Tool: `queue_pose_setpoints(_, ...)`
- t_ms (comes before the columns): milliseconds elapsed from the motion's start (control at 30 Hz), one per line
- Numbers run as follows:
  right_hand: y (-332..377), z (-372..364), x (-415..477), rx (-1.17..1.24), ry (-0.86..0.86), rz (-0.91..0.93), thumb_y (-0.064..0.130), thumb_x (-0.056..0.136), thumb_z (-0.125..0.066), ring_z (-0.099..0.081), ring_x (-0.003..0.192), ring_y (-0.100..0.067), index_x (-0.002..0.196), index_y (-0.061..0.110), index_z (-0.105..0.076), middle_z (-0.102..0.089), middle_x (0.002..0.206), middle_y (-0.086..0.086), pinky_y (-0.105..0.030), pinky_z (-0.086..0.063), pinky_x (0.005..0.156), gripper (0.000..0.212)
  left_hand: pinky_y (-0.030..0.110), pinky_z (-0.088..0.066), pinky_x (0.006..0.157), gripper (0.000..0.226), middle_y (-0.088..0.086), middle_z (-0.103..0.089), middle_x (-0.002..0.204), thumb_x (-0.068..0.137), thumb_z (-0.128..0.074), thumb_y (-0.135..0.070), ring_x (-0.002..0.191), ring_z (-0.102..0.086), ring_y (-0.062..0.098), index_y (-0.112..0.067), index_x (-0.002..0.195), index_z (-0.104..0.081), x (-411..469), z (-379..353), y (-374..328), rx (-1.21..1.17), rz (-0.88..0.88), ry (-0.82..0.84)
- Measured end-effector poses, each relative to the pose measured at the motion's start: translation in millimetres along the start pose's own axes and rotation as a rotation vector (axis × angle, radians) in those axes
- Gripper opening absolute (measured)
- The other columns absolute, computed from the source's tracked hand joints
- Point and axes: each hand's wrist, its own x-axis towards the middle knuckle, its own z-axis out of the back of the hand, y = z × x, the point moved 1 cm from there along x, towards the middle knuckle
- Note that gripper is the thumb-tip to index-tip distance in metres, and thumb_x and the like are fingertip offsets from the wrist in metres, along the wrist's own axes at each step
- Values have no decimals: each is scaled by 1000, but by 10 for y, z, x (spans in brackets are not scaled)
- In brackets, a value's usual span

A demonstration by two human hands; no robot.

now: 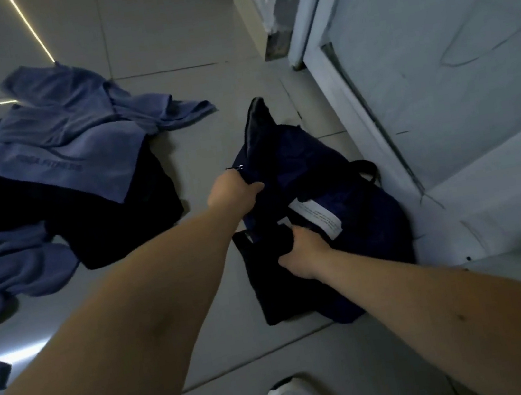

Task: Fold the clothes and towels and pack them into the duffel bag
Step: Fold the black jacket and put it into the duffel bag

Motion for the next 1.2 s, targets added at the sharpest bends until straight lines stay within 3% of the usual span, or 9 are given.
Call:
queue_pose_setpoints(100, -84, -159, 30, 0, -67, -17, 21, 90, -63, -59, 95, -19, 129, 18, -50, -60, 114, -5, -31, -53, 80, 41, 34, -49, 62, 24, 10, -63, 92, 92, -65, -28, 74, -58, 26, -7, 102, -62, 87, -13, 36, 16, 2, -11)
queue_pose_setpoints(233, -139, -193, -14, -46, -86, 30, 21, 89, -66, -61, 102, -21, 136, 19, -48, -61, 120, -6, -38, -57, 86, 50, 28, -41, 54, 16, 11, -63, 82, 92, -63, -21, 71, -61, 29, -5, 89, -63, -7, 39, 253, -33, 45, -31)
queue_pose_setpoints(400, -153, -149, -219, -151, -19, 107, 22, 86, -66, -61, 94, -20, 125, 20, -51, -61, 109, -3, -42, -59, 81, 42, 41, -61, 67, 18, 13, -72, 81, 83, -67, -22, 73, -68, 30, -5, 85, -70, -443, 213, 554, -91, 102, -87)
queue_pose_setpoints(600, -74, -132, -530, -307, 36, 233, 19, 83, -64, -61, 86, -20, 93, 26, -47, -60, 93, -2, -40, -59, 74, 21, 50, -61, 69, 15, 16, -72, 75, 77, -69, -17, 72, -72, 32, -2, 75, -69, -1173, 254, 929, -361, 177, -197)
queue_pose_setpoints(733, 1, -198, -708, -389, 93, 336, 18, 85, -64, -59, 97, -21, 107, 21, -54, -59, 104, -2, -41, -57, 84, 24, 52, -61, 68, 25, 16, -72, 72, 64, -67, -31, 69, -72, 32, -8, 74, -70, -1701, 262, 1274, -536, 281, -293)
queue_pose_setpoints(800, 63, -227, -828, -444, 134, 391, 20, 86, -64, -58, 100, -21, 107, 28, -51, -57, 108, 1, -39, -55, 86, 26, 53, -61, 68, 20, 15, -72, 69, 68, -69, -28, 67, -73, 32, -8, 70, -69, -2000, 262, 1436, -595, 334, -342)
queue_pose_setpoints(967, 323, -258, -1074, -598, 172, 527, 22, 85, -65, -58, 97, -22, 99, 33, -45, -56, 104, 3, -34, -52, 74, 27, 51, -62, 67, 15, 17, -72, 68, 81, -71, -13, 66, -73, 33, -5, 70, -66, -2690, 341, 1637, -706, 457, -466)
queue_pose_setpoints(1100, 560, -323, -1148, -647, 220, 633, 27, 81, -64, -61, 96, -23, 113, 30, -53, -62, 111, 0, -45, -57, 80, 34, 40, -61, 66, 15, 22, -71, 78, 89, -67, -8, 70, -72, 33, -5, 75, -63, -2984, 393, 1807, -747, 556, -495)
queue_pose_setpoints(1200, 714, -323, -1172, -722, 286, 703, 28, 80, -65, -61, 97, -18, 119, 36, -53, -62, 113, 6, -42, -57, 82, 42, 45, -62, 69, 12, 21, -71, 76, 87, -68, -9, 68, -72, 33, 3, 90, -66, -3090, 446, 1972, -731, 607, -451)
